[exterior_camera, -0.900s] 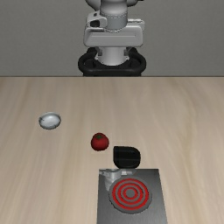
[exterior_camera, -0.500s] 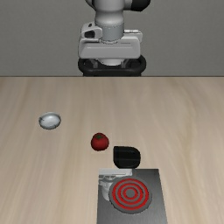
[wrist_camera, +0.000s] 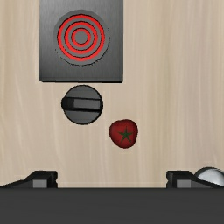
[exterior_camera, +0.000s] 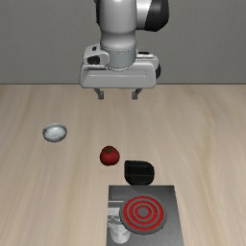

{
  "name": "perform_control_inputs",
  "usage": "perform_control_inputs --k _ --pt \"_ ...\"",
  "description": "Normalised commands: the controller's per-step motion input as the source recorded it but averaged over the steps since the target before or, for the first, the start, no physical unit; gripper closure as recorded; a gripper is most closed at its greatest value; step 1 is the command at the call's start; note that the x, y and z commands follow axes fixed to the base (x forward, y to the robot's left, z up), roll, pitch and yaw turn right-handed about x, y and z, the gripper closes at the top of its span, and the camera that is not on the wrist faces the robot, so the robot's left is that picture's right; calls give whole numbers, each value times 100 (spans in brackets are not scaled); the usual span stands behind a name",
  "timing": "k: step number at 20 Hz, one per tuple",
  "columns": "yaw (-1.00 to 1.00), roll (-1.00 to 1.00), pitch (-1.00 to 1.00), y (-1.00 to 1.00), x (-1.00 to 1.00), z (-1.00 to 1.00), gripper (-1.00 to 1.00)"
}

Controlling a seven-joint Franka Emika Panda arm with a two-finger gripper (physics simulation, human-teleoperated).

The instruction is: Pick up the tomato and place it on the white bowl with the stove turned on

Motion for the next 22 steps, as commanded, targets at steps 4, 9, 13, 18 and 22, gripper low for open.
perform_control_inputs --k 4,9,13,18,22 --pt "0 0 0 -50 0 -50 -100" --pt "0 0 0 0 0 -100 -100" --pt "0 0 0 0 0 -100 -100" --pt "0 0 0 0 0 -100 -100" --pt "0 0 0 0 0 -75 100"
